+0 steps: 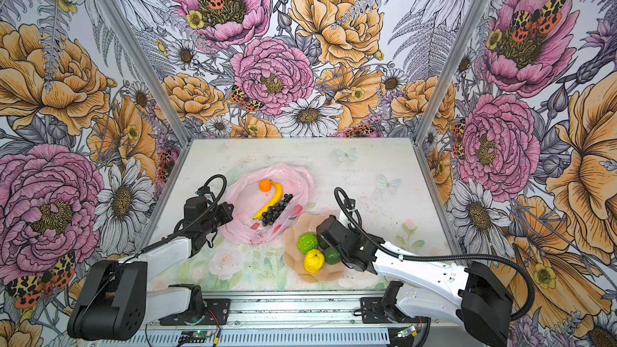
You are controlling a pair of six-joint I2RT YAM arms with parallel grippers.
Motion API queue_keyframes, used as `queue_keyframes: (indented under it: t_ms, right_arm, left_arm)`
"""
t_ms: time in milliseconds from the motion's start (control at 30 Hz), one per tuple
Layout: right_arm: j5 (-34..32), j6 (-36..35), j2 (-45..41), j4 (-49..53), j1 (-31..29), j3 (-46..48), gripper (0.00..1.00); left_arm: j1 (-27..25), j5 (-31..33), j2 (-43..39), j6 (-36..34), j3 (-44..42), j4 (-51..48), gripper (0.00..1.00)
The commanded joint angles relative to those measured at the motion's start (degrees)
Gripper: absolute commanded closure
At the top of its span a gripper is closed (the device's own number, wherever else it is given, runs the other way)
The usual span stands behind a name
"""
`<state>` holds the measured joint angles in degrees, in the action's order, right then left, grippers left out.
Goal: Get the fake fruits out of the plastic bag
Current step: 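Lower the pale pear into the bowl and open the right gripper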
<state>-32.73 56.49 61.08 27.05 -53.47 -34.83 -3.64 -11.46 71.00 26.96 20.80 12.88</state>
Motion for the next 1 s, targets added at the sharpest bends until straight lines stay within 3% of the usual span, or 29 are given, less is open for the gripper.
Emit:
queue_keyframes:
  t_ms: [0, 200, 367, 700, 967]
  right_arm:
    - [1.8, -1.0, -1.9, 3.0, 0.8, -1.2, 0.3]
    - [4.1, -0.3, -2.8, 4.1, 0.9, -0.1, 0.46]
    - [6.3, 2.2, -3.3, 4.0, 0.8, 1.4, 0.53]
    - [6.1, 5.4, -2.6, 3.5, -0.1, 2.3, 0.54]
    - [5.3, 4.3, -3.9, 3.7, 0.0, 1.9, 0.47]
  left_arm:
    - [-0.4, 0.3, 0.2, -1.0, 1.5, 0.5, 1.0]
    - [-0.5, 0.3, 0.2, -1.0, 1.5, 0.4, 1.0]
    - [-0.5, 0.3, 0.3, -1.0, 1.6, 0.4, 1.0]
    - [-0.5, 0.4, 0.2, -1.1, 1.6, 0.3, 1.0]
    - [-0.7, 0.5, 0.1, -1.1, 1.6, 0.3, 1.0]
